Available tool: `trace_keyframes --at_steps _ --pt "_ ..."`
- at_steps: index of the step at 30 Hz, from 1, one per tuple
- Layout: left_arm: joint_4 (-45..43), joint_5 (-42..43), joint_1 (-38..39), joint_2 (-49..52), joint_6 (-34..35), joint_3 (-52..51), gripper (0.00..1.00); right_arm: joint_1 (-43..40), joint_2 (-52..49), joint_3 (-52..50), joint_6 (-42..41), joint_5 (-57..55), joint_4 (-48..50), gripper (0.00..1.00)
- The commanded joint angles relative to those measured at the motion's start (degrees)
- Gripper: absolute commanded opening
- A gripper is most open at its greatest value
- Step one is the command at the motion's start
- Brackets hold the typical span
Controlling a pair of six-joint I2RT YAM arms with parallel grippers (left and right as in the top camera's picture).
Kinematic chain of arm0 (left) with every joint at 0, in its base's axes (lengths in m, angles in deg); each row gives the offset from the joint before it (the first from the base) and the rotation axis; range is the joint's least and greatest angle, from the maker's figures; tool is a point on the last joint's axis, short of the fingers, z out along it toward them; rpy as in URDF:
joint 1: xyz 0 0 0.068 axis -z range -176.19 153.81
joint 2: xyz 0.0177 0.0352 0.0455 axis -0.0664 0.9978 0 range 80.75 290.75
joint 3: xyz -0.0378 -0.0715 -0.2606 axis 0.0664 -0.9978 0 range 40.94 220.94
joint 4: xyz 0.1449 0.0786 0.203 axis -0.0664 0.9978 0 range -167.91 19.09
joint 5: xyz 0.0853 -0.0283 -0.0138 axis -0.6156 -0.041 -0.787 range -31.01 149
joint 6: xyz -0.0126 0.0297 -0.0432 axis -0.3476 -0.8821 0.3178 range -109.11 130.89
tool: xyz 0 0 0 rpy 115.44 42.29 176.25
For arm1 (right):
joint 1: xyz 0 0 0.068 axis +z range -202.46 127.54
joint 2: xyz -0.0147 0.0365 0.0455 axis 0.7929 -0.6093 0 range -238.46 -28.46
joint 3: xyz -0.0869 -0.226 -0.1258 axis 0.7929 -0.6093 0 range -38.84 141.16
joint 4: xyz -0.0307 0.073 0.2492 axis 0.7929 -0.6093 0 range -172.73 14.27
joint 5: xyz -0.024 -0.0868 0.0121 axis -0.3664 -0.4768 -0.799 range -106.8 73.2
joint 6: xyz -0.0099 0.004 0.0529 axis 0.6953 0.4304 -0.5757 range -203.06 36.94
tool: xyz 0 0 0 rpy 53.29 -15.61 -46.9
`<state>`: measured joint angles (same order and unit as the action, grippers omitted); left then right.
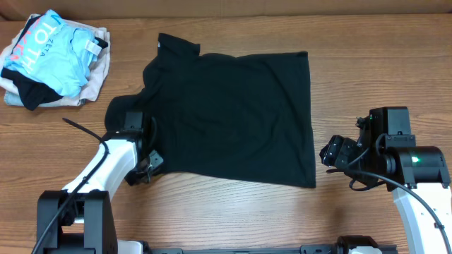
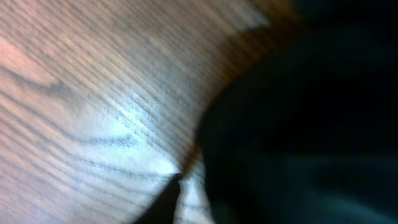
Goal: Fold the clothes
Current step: 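Grasp the shirt's bottom hem corners with both grippers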
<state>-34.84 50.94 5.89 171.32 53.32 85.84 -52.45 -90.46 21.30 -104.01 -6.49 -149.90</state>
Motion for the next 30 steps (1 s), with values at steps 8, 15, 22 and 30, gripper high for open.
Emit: trace_keyframes --at_steps 8,15,22,30 --pt "13.3 11.2 -0.2 0.7 -13.7 7.7 0.04 0.0 -1.1 -0.6 -3.4 0.6 -3.3 0.7" --pt "23.1 15.5 0.0 0.7 -13.7 13.1 0.04 0.0 -6.1 -7.2 -7.9 1.6 -0.9 0.65" --pt "21.5 21.3 0.0 0.7 -12.7 13.1 0.04 4.6 -10.1 -15.2 -17.1 1.8 8.6 0.62" --pt "20.1 20.9 0.0 0.7 -11.3 13.1 0.04 13.2 -10.8 -22.6 -28.5 -2.3 18.4 0.59"
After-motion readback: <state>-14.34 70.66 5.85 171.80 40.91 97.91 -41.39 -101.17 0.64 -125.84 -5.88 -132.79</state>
